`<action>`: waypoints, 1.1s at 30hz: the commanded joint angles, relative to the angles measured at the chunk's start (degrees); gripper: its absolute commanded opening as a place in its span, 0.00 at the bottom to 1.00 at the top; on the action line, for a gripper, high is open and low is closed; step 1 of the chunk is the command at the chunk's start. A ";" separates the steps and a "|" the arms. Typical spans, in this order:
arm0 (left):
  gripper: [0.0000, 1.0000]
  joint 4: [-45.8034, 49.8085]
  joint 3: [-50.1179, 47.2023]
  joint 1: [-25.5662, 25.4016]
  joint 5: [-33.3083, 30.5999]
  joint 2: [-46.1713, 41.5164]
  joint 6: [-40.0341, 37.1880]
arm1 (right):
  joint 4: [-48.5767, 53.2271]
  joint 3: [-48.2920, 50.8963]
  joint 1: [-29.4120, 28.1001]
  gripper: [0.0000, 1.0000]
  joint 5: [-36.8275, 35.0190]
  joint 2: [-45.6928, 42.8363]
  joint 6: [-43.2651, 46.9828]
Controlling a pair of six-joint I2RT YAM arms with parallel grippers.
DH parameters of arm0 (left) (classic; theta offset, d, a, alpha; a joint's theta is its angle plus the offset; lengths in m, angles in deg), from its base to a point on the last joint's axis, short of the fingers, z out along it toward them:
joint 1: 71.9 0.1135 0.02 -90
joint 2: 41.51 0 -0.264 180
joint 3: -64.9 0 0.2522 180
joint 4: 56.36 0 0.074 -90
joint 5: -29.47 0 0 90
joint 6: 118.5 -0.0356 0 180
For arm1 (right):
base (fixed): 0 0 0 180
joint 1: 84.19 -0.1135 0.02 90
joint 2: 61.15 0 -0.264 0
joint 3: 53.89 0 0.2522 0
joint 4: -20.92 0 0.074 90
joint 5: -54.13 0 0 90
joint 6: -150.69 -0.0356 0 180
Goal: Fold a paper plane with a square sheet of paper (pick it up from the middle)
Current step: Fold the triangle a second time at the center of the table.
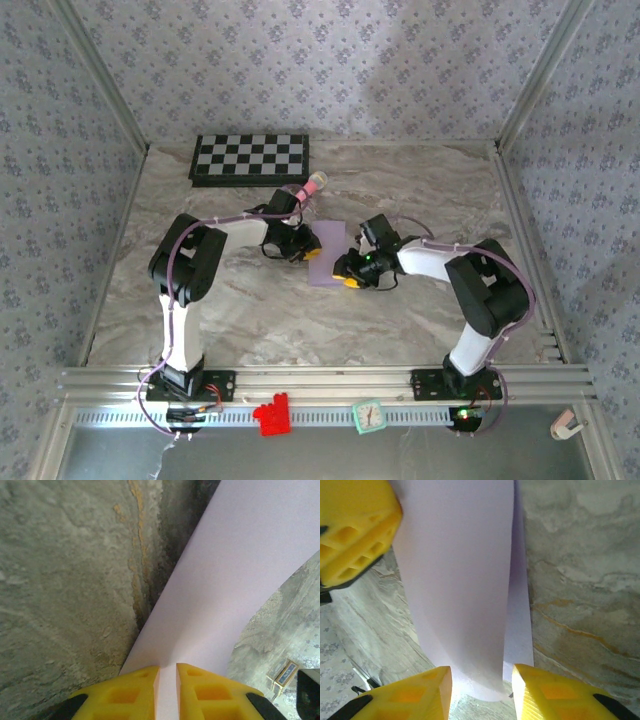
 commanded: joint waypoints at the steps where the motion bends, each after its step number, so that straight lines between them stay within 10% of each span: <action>1: 0.18 4.79 -1.02 0.41 -1.94 1.59 0.71 | -4.63 1.13 0.83 0.39 1.19 -1.45 -1.53; 33: 0.18 4.97 -0.72 0.44 -1.81 1.93 0.62 | -12.97 -0.68 3.72 0.43 4.90 4.81 -2.30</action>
